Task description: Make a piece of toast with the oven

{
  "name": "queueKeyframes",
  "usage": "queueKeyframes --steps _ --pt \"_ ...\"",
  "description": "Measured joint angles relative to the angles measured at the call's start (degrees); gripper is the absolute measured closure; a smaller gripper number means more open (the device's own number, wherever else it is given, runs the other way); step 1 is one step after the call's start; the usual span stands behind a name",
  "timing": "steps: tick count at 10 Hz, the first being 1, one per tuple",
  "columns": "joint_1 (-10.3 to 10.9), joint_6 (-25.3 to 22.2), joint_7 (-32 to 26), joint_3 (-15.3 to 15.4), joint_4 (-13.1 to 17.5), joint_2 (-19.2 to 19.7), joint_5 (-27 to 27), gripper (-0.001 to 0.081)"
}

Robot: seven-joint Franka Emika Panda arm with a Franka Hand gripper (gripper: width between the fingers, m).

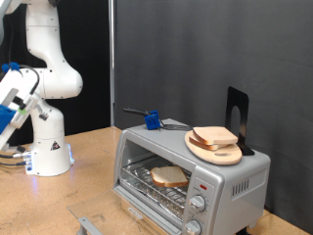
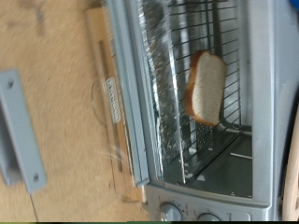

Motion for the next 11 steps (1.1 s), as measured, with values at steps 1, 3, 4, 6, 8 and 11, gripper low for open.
queueKeyframes --steps 1,3,4,6,8,11 --pt "-0.04 0.2 -5.49 -0.32 1.16 2.38 1.5 -0.0002" --pt "-0.12 1.79 -10.98 -0.45 2.31 4.99 2.12 -0.0002" --pt "-0.12 1.65 -10.43 -0.44 2.28 4.97 2.12 -0.0002" --pt "-0.95 -4.06 -10.18 -1.7 2.37 5.23 6.8 -0.0002" --pt "-1.06 0.63 -11.76 -1.54 1.16 6.5 8.65 -0.0002" --pt "0.14 7.72 -15.52 1.21 -0.24 11.64 10.87 -0.0002"
